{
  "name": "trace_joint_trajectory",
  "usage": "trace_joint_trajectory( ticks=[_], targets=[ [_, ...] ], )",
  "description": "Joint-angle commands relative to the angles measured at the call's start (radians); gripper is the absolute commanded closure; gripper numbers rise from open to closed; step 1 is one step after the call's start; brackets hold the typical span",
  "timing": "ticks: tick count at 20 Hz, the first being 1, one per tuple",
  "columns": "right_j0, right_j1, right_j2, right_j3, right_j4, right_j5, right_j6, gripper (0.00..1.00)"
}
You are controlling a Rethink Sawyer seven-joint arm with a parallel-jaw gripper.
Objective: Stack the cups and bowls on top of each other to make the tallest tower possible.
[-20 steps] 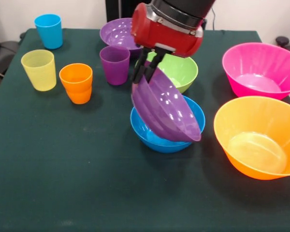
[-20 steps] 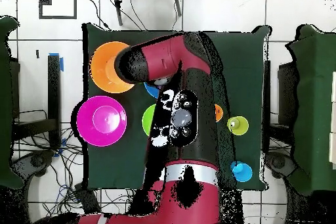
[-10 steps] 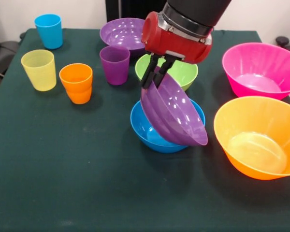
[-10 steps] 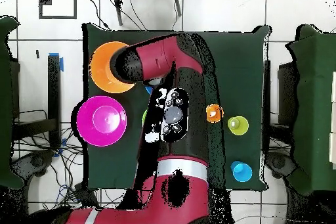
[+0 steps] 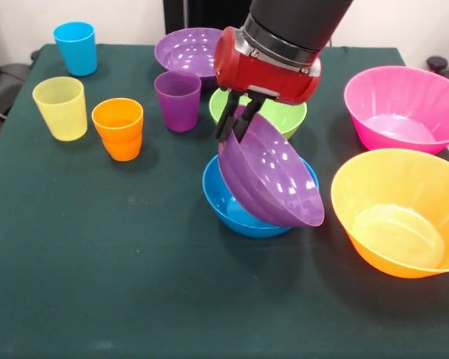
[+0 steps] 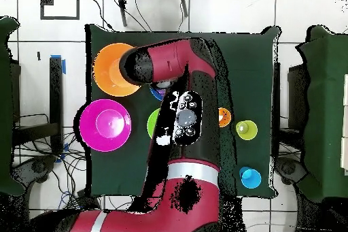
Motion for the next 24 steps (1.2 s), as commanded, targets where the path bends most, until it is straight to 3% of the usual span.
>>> trace_joint_trajectory(
  ticks=[1,12,19,24],
  targets=[
    [-0.026,0.014,0.049,0.068,0.052,-0.084,0.172,1.00],
    [-0.033,0.068,0.024,0.020,0.043,-0.095,0.124,1.00],
    [-0.071,0.118,0.041,0.007,0.048,-0.176,0.127,1.00],
    [-0.094,0.111,0.043,0.029,0.054,-0.198,0.109,1.00]
  ],
)
